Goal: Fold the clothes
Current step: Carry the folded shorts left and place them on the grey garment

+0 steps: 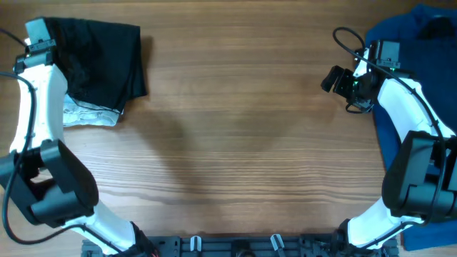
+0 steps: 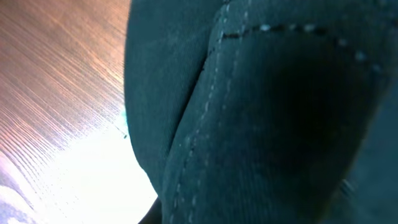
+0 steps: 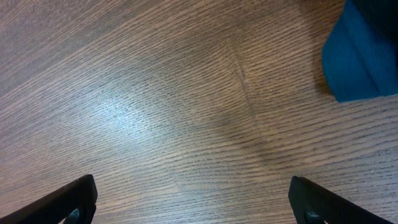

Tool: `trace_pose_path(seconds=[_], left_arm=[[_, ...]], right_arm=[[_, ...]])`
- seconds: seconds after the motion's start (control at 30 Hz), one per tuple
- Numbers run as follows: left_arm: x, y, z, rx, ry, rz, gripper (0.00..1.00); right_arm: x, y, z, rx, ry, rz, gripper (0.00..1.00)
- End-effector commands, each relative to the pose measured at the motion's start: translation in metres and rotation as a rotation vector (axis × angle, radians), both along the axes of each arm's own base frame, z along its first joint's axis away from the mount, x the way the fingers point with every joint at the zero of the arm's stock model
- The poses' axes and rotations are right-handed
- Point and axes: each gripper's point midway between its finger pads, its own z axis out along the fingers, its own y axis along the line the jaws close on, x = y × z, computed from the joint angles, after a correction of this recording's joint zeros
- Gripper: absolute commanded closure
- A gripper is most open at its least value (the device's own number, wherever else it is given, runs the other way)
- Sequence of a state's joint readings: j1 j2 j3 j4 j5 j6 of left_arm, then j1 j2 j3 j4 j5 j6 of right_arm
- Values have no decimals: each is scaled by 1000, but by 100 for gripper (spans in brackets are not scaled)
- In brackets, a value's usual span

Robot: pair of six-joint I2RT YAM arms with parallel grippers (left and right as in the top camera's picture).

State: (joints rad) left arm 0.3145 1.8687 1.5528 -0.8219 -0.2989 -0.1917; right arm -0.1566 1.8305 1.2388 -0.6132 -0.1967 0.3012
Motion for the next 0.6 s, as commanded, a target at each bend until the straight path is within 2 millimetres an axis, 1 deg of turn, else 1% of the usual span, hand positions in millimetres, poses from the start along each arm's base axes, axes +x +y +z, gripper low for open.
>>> trace_pose_path(seconds=[0.0, 0.07, 0.1, 0.13, 0.17, 0.2, 0.27, 0.3, 0.33, 0.43, 0.47, 0.53, 0.57], left_arm=[[-8, 29, 5, -4, -32, 67, 96], [-9, 31, 2, -55, -50, 67, 94], [-10, 32, 0, -76, -55, 68, 84], [-12, 34, -2, -79, -50, 76, 34], [-15, 36, -3, -82, -43, 83, 0], [-16, 39, -2, -80, -48, 89, 0], [-16, 44, 8, -70, -72, 99, 0], [-15, 45, 17, -67, -91, 98, 0], [-12, 42, 31, -75, -125, 86, 0], [-2, 27, 66, -124, -239, 28, 0], [2, 21, 80, -139, -286, 4, 10], [8, 12, 89, -178, -335, -36, 56], [12, 5, 88, -215, -349, -61, 70]], right_arm=[[0, -2, 4, -23, -13, 6, 0], [0, -2, 4, -23, -13, 6, 1], [0, -2, 4, -22, -13, 6, 0], [0, -2, 4, -22, -13, 5, 0], [0, -2, 4, -22, -13, 6, 0], [0, -2, 4, -22, -13, 6, 1], [0, -2, 4, -22, -13, 6, 1], [0, -2, 4, -22, -13, 5, 0], [0, -2, 4, -23, -13, 6, 1], [1, -2, 5, -23, -17, 5, 0], [1, -2, 5, -23, -17, 5, 1], [1, -2, 5, -23, -17, 6, 0], [1, -2, 5, -23, -17, 6, 0]])
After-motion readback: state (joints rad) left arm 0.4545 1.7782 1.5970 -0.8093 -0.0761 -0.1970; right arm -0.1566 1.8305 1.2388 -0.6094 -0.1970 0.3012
